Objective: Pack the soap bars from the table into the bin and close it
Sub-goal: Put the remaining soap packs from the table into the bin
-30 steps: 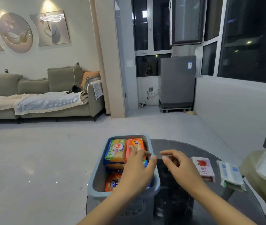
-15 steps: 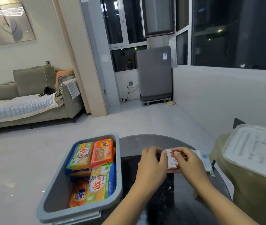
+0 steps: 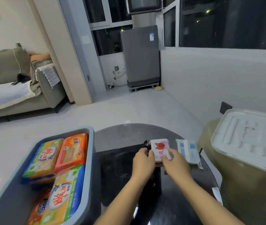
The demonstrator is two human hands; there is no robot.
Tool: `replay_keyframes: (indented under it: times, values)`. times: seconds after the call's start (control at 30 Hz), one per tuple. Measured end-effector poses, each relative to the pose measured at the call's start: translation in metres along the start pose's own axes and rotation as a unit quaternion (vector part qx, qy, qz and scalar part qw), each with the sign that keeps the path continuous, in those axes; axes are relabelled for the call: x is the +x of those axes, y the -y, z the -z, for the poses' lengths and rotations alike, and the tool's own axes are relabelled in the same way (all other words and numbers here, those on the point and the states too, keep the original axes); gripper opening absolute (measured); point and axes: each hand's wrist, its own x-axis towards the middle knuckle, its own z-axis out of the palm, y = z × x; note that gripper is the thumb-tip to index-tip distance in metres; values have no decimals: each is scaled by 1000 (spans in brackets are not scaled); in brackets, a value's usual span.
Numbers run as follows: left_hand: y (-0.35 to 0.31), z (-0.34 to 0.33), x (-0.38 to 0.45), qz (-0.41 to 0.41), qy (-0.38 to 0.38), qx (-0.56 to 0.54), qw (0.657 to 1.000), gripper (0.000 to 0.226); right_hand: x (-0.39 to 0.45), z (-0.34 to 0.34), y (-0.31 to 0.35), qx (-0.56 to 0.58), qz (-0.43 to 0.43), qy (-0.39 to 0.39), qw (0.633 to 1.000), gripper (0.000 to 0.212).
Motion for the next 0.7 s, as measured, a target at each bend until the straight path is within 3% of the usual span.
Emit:
replay_keyframes:
  times: [0.2, 0.4, 0.7]
  values:
    - [13, -13, 7, 30, 34, -76, 996, 28, 9, -6, -3, 112, -53, 29, 992, 19]
    - [17, -13, 0, 63, -13, -145, 987, 17, 7, -5, -5, 209, -68, -2, 975, 19]
    - [11, -8, -23, 59, 3, -229, 972, 15, -8, 12, -11, 244, -43, -19, 969, 24]
